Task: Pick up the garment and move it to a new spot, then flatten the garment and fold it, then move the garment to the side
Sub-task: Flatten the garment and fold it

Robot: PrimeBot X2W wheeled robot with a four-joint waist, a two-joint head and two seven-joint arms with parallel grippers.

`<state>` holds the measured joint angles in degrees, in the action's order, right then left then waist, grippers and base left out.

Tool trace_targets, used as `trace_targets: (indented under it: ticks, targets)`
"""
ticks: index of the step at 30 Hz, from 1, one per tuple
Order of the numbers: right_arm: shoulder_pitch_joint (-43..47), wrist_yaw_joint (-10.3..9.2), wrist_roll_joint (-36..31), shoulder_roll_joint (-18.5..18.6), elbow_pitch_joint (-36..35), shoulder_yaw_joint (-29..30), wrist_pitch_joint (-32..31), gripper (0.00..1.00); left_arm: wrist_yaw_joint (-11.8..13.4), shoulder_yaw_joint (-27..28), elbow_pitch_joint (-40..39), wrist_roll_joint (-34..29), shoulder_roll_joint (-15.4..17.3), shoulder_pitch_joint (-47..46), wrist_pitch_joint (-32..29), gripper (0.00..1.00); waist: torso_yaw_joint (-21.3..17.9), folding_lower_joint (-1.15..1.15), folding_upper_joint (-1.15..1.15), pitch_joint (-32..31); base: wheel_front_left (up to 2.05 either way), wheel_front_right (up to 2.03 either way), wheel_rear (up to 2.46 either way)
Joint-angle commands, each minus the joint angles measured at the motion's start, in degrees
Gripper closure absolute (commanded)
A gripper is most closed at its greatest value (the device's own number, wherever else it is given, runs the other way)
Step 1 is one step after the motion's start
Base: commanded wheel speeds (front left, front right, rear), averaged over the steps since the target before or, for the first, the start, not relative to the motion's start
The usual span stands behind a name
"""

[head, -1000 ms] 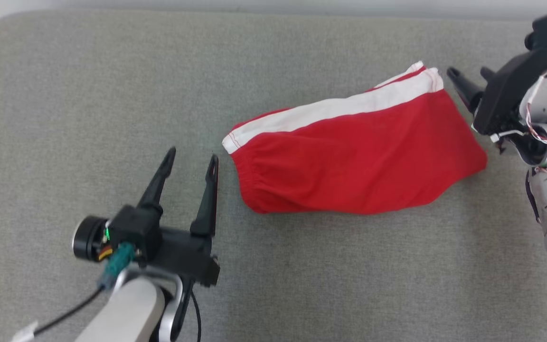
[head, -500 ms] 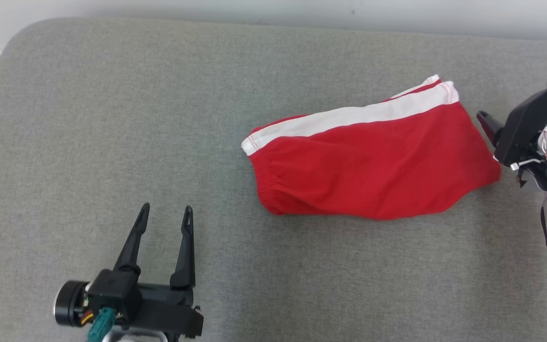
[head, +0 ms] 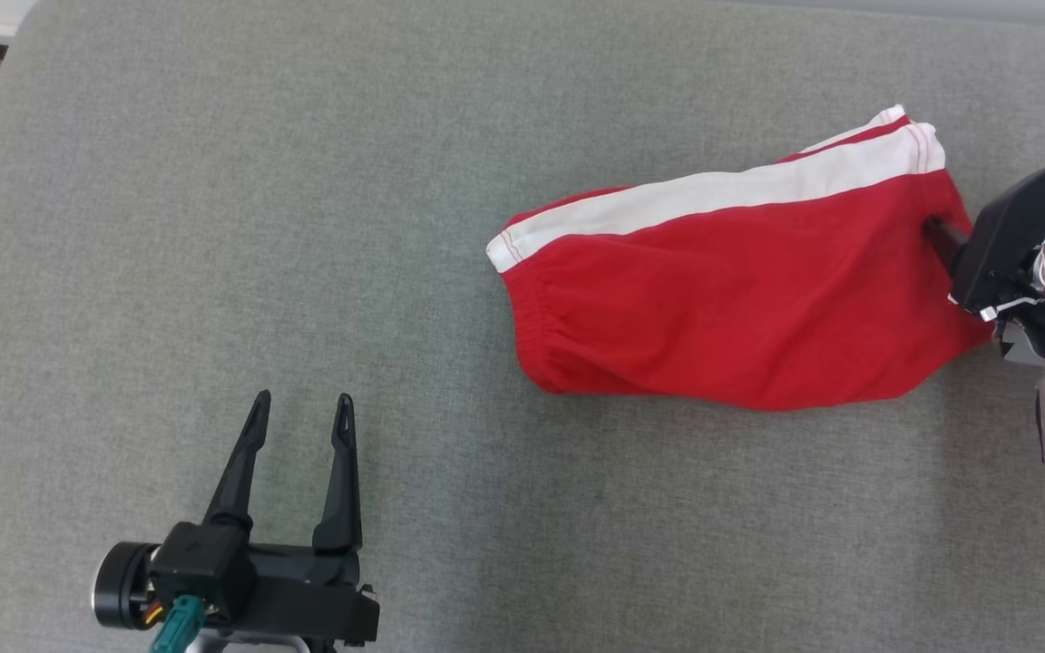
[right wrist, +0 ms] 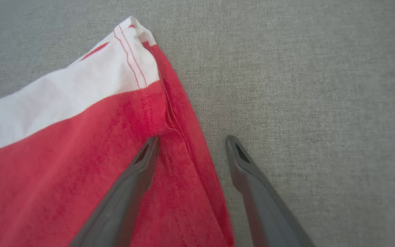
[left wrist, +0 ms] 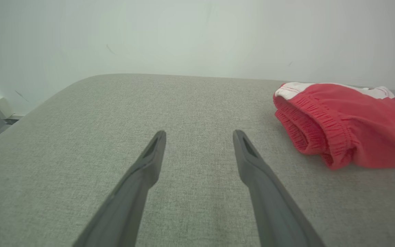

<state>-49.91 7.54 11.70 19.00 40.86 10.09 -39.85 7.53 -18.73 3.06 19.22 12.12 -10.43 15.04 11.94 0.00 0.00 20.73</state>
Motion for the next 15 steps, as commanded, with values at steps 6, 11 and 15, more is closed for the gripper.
trace_targets:
  ticks: [6, 11, 15]
  targets:
    - [2.9, 0.0, 0.5, -3.2, -0.8, -2.8, -6.8, 0.54, -2.0, 1.5, 1.2, -1.4, -1.4, 0.5, 0.2, 0.0, 0.3, 0.0, 0.0, 0.5, 0.0, 0.0, 0.0]
    - [4.1, -0.02, -0.2, -1.4, -4.5, -2.8, -7.3, 1.0, -3.2, 2.2, 2.3, -2.1, -2.4, 0.5, 0.2, 0.0, 0.0, 0.0, 0.0, 0.0, 0.0, 0.0, 0.0]
    - [5.3, -0.02, -0.6, -1.2, -7.4, -1.2, -7.2, 1.0, -4.0, 2.6, 3.2, -2.6, -2.9, 0.6, 0.2, 0.0, -0.5, 0.0, 0.0, -1.1, 0.0, 0.0, 0.0]
